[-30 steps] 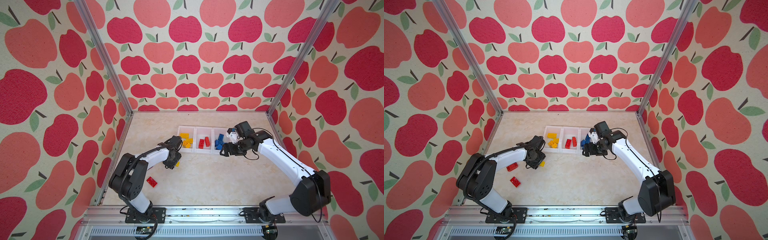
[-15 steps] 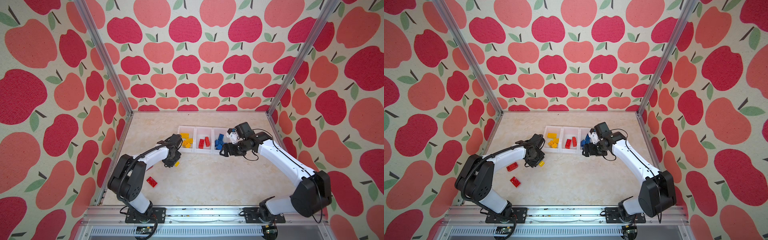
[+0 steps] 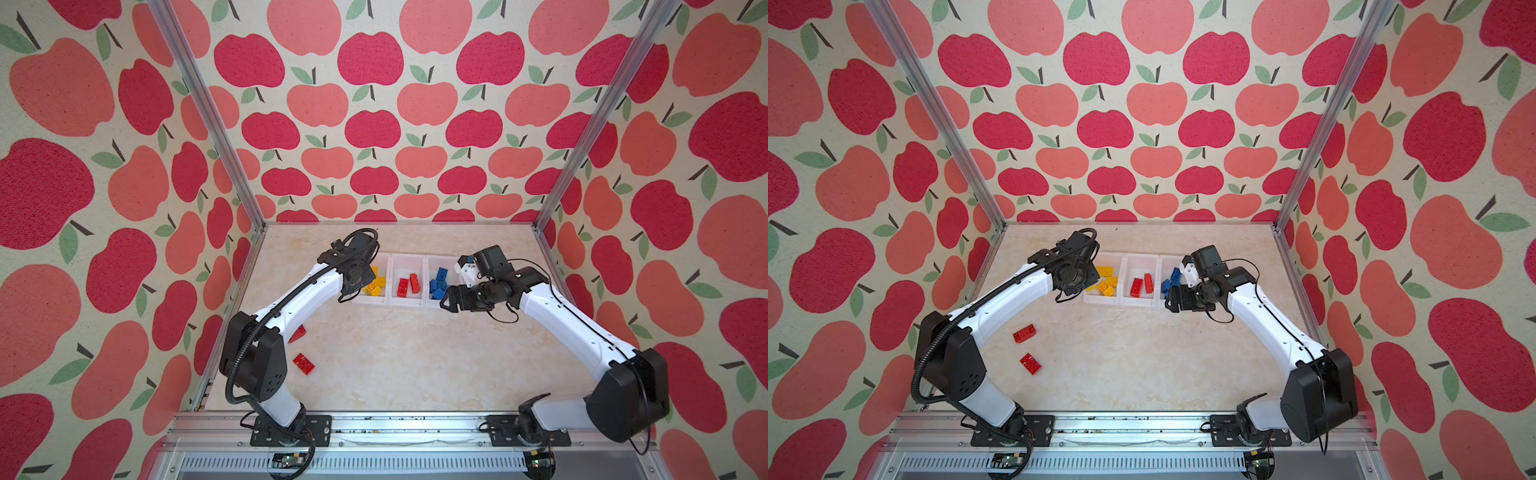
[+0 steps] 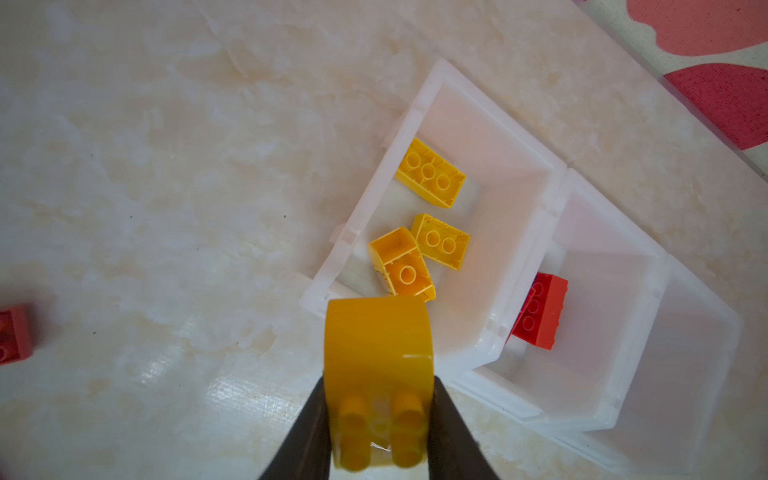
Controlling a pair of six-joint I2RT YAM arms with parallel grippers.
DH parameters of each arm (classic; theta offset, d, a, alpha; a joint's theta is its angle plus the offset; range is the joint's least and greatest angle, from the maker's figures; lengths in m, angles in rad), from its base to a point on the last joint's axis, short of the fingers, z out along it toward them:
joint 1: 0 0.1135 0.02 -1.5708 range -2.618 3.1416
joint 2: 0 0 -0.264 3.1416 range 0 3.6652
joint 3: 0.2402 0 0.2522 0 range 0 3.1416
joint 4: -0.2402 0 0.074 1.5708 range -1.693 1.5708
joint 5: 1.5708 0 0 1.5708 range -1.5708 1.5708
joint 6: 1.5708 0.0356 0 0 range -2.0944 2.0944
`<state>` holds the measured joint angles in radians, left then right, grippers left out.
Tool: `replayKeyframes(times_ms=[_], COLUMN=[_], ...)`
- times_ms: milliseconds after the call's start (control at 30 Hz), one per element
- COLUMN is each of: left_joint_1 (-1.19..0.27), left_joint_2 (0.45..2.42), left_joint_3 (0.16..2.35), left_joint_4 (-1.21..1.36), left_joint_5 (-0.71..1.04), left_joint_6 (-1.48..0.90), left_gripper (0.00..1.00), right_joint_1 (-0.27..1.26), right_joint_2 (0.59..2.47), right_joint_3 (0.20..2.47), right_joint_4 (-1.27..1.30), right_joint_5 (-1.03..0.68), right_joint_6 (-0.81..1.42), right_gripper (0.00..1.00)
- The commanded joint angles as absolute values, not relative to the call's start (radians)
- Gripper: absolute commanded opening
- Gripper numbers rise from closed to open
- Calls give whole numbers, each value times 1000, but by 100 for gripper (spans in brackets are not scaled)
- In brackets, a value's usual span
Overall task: Sort the legos into containers by color
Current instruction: 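Carry the yellow curved brick with the left gripper into the yellow compartment, release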
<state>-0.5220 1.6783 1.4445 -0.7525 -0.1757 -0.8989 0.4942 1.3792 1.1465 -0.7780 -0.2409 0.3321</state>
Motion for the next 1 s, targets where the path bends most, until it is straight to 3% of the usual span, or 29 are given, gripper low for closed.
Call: replayKeyframes(times_ms=[0, 400, 700, 967], left_joint_1=[-505, -453, -448, -448], left_joint_2=[1781, 2042, 2056, 2035], left_joint_3=[1530, 1749, 1758, 1758], left_joint_4=[-714, -674, -665, -664], left_joint_5=[-161, -55, -36, -32], left_joint_6=[-733, -589, -576, -577], left_gripper=[21, 22, 48, 54], right_joint_1=[488, 486, 486, 485], right_joint_2=[1347, 1324, 1340, 1363], right_joint_3=[1134, 1117, 1129, 1149], right_joint_4=[-770, -758, -754, -752], right_joint_5=[-225, -205, -205, -213], right_joint_6=[354, 379, 380, 371], right_gripper=[86, 86, 86, 86])
